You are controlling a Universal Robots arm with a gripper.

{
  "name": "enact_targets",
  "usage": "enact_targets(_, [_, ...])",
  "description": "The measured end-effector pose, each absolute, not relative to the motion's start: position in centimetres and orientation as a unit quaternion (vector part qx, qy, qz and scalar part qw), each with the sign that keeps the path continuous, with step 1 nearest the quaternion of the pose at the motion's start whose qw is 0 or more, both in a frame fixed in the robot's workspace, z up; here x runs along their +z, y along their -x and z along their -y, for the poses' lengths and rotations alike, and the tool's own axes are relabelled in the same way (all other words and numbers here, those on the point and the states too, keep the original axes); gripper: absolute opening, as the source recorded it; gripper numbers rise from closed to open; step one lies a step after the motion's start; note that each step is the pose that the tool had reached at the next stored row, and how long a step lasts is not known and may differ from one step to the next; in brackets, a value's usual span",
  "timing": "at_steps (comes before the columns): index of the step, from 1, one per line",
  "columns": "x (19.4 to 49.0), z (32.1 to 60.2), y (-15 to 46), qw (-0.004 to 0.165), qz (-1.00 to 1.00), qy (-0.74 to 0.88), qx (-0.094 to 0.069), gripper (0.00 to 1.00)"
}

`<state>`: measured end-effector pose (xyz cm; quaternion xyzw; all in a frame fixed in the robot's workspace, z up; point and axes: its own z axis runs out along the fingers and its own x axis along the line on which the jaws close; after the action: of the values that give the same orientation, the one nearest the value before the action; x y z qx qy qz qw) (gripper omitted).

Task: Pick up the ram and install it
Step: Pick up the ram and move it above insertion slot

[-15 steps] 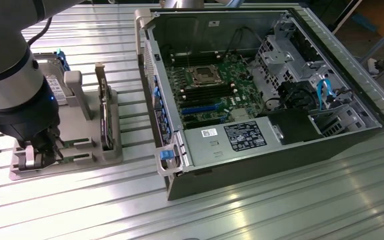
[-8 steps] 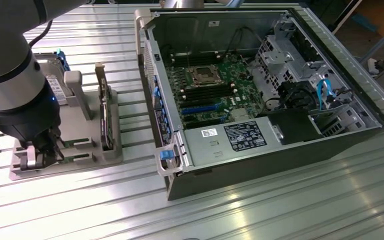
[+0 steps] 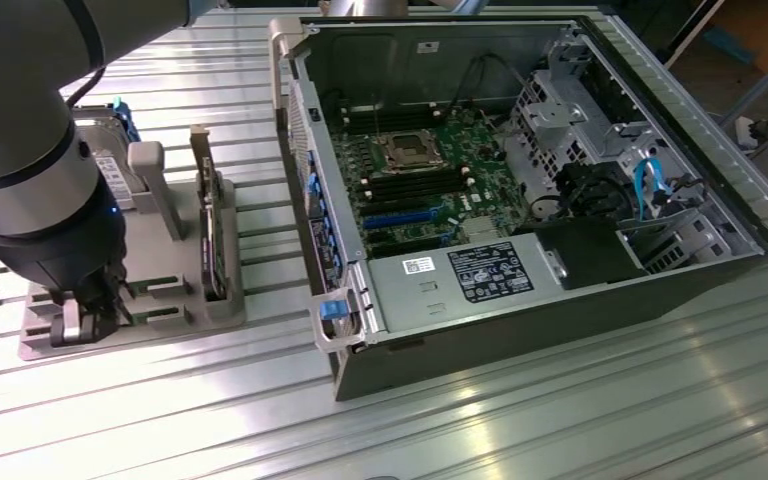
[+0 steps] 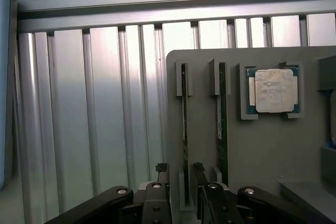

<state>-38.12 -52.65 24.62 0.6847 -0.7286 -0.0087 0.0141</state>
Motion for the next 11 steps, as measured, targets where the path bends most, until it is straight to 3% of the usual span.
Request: enact_targets(11, [24.17, 52.58, 38.13, 0.014, 0.729, -0.685, -0.009, 0.3])
